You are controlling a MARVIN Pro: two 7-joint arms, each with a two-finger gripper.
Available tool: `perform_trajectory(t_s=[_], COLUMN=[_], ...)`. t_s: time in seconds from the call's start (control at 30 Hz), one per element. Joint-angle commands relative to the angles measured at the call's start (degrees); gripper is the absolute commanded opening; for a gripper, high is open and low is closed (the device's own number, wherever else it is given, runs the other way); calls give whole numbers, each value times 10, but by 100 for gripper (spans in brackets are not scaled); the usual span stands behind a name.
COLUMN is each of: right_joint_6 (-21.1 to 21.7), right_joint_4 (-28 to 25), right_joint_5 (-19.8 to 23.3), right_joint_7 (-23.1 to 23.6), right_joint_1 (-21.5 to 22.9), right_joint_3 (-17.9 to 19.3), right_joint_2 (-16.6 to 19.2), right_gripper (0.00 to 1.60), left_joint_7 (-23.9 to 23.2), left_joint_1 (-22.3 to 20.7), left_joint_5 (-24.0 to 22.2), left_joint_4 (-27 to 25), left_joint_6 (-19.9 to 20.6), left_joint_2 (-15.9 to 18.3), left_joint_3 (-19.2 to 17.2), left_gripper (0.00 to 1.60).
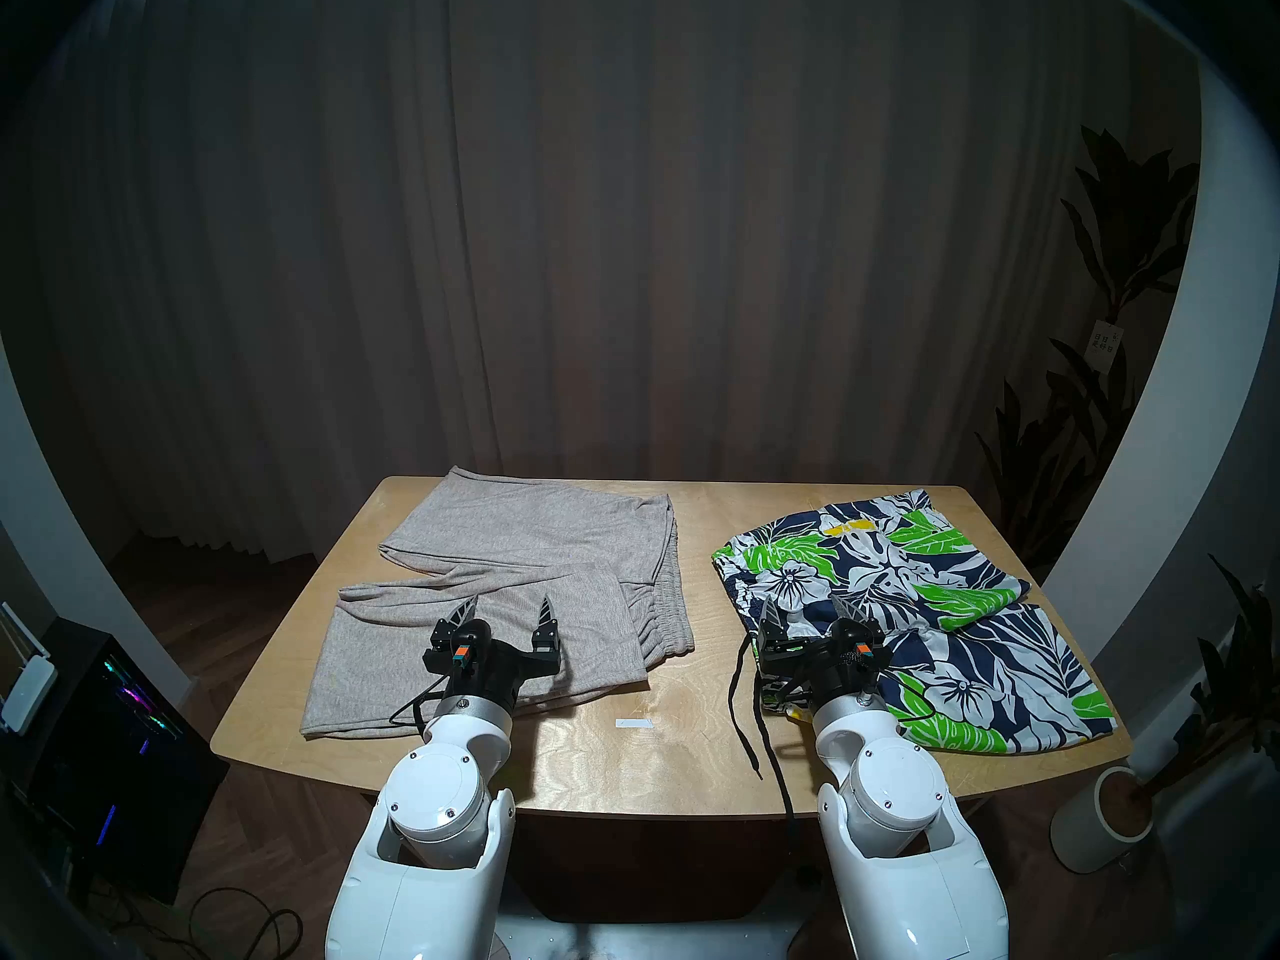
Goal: Fold pants twice and stack them
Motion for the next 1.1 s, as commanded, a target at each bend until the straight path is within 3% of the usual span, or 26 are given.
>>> perform_trajectory(t_s=[0.0,0.03,0.2,0.53,0.87,1.07], right_joint_6=[10,27,52,111,173,210], right_joint_4=[-24,-28,-47,-90,-155,-188], right_joint_5=[66,79,150,270,379,437], right_joint_7=[16,9,15,26,43,47], right_joint_1=[-5,-4,-5,-17,-62,-84], right_joint_3=[16,15,28,42,67,97], right_joint_2=[-14,-14,-19,-25,-38,-49], right_gripper=[160,160,160,160,160,160], left_joint_7=[-21,-26,-49,-89,-116,-126], left_joint_1=[8,8,23,58,89,95], left_joint_5=[-73,-104,-156,-316,-479,-540], left_joint_4=[-31,-34,-57,-99,-131,-144], left_joint_6=[17,22,23,69,161,215], left_joint_2=[-12,-14,-17,-28,-35,-32], left_joint_3=[-16,-19,-26,-49,-56,-48], left_gripper=[160,160,160,160,160,160])
